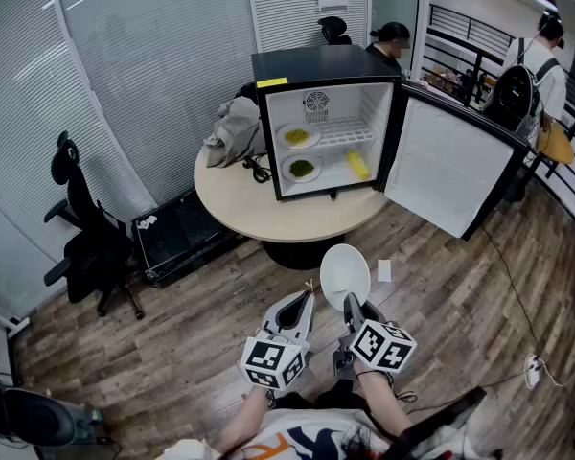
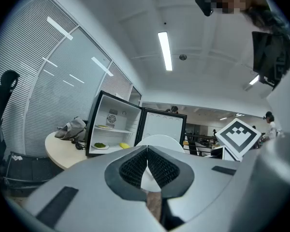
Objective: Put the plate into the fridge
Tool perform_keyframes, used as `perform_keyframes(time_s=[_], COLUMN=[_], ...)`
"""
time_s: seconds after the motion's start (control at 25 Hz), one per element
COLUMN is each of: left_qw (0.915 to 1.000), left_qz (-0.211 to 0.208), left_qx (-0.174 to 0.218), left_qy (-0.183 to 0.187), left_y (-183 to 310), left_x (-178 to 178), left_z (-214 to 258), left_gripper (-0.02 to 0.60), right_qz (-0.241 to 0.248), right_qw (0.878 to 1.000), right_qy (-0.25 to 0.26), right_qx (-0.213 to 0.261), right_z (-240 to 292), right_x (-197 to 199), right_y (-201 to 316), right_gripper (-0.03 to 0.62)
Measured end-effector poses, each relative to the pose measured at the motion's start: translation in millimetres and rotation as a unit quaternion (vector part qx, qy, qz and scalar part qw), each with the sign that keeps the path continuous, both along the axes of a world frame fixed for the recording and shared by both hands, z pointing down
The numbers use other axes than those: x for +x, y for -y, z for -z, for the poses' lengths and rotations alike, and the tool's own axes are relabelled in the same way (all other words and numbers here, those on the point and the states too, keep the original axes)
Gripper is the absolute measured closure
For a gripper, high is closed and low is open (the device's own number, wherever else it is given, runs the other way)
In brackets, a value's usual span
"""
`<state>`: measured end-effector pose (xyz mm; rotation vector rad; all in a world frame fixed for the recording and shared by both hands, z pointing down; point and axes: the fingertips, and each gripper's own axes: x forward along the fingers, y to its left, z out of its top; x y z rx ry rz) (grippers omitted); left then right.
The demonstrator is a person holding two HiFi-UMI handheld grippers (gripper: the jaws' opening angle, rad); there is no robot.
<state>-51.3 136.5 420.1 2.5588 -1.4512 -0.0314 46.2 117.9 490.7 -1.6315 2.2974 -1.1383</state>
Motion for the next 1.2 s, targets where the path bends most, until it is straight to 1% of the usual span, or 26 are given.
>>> perform_keyframes(time_s=[0.24, 0.52, 0.64, 0.84, 1.08, 1.2], left_qw=[1.0000, 0.9997, 0.9996, 0.9998, 0.9998, 0.9998], left_qz=[-0.004, -0.016, -0.017, -0.008, 0.010, 0.015], left_qx=[-0.007, -0.017, -0.016, -0.014, -0.013, -0.014], left_qy=[0.000, 0.009, 0.013, 0.013, 0.010, -0.001], left_y=[10.7, 26.1, 35.3, 52.0, 66.2, 72.0], left_x=[11.9, 37.7, 47.4, 58.5, 73.3, 83.3], left_z=[-5.6, -14.5, -15.0, -13.7, -14.8, -15.9], left_gripper=[0.571, 0.571, 0.571, 0.571, 0.571, 0.571], right_qz=[-0.010, -0.002, -0.001, 0.016, 0.027, 0.037], right_qw=[1.000, 0.999, 0.999, 0.998, 0.998, 0.997], right_qy=[0.001, 0.042, 0.041, 0.060, 0.059, 0.062], right_qx=[-0.005, -0.012, -0.013, -0.020, -0.022, -0.024], right_z=[-0.6, -6.3, -5.3, -10.7, -9.4, -11.7], right_x=[16.6, 30.7, 39.8, 47.7, 64.3, 72.3], right_y=[9.0, 25.8, 38.0, 55.8, 73.3, 79.2], right_gripper=[0.563, 0.563, 0.563, 0.563, 0.563, 0.563])
